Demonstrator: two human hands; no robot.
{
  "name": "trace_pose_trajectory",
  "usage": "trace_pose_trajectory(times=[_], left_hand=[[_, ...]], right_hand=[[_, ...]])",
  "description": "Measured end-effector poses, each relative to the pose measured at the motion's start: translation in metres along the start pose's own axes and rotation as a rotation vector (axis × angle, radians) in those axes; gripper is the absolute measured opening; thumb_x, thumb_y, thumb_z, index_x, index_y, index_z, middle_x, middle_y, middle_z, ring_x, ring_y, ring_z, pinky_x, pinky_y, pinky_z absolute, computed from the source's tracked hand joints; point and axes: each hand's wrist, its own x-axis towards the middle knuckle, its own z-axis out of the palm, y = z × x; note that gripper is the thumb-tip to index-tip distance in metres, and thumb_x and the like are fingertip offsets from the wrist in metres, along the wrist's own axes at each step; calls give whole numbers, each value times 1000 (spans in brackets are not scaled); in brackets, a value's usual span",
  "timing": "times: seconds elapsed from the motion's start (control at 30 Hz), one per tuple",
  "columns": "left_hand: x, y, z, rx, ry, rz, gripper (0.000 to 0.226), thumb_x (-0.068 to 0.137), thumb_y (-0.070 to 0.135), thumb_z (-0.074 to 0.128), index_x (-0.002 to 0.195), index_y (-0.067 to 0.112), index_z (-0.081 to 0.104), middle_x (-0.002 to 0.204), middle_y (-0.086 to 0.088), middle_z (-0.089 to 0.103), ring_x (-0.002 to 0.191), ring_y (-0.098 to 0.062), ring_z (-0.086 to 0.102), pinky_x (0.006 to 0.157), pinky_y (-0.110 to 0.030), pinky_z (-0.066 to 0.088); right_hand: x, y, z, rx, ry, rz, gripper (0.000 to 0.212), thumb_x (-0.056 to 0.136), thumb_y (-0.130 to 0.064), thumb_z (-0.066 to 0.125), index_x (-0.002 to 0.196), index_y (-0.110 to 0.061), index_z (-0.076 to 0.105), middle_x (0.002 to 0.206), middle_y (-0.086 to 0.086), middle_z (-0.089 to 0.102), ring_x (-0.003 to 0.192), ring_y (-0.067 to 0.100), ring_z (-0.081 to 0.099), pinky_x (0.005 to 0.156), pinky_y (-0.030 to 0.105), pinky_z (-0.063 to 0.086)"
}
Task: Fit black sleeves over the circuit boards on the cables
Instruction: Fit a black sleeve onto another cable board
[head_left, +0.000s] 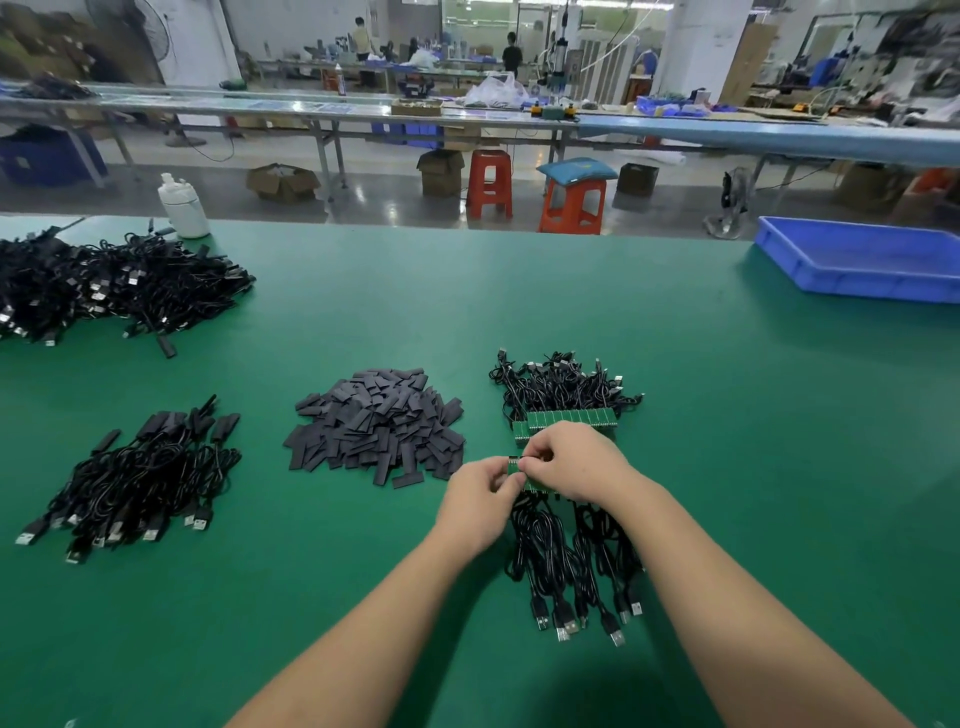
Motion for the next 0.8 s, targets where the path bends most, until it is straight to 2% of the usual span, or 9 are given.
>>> trace_pose_trajectory(times=[0.13,0.27,0.33,0.43,0.53,0.63,0.7,0.8], left_hand=[[0,3,4,82,65,-42,26,96,26,58,83,4,63,61,-1,45,55,-16,33,54,-30,27],[-2,7,8,159,130,-64,29,96,26,58,71,11,58,56,3,50,53,-15,39,50,-28,29],[-2,8,9,169,145,-74,30,96,25,58,71,10,58,57,2,51,54,-17,40,52,-30,31],[-1,6,9,137,142,-85,23,96,25,60,78,11,66,67,-3,65,61,-21,53,61,-33,45],[-1,2,4,-39,164,-103,16,96,19,59,83,20,67,82,1,74,71,-12,65,69,-31,51],[0,-3,-8,-389,81,-157,17,99,8,53,87,13,65,91,-8,74,71,-14,70,74,-36,60],[0,-9,-21,-472,-16,-181,13,100,8,54,97,7,66,94,-13,73,72,-19,71,73,-36,60],[1,-18,-41,-484,-120,-223,14,98,9,56,103,2,68,95,-13,71,77,-22,73,67,-31,61]], right_hand=[[-2,-4,2,-43,32,23,18,93,-41,57,95,-35,73,73,-12,66,61,5,54,57,24,44],[-3,-6,4,-61,71,37,20,94,-39,56,98,-33,75,65,-13,61,58,5,52,55,23,42],[-3,-7,6,-71,78,36,21,95,-38,55,99,-32,75,66,-12,61,60,8,54,57,24,42],[-4,-4,8,-91,78,32,21,98,-40,53,101,-32,72,76,-10,67,67,11,58,62,26,47],[-3,6,8,-129,123,29,23,101,-39,50,106,-29,71,93,-6,72,84,17,64,78,30,49],[-1,23,9,-150,120,28,26,104,-38,45,110,-26,67,101,-4,70,101,20,57,98,38,41],[1,37,9,-161,97,54,27,105,-37,42,111,-25,65,105,-2,68,108,22,50,101,43,39],[5,56,11,-186,102,101,28,105,-35,42,116,-21,64,112,-1,66,111,22,50,101,42,42]])
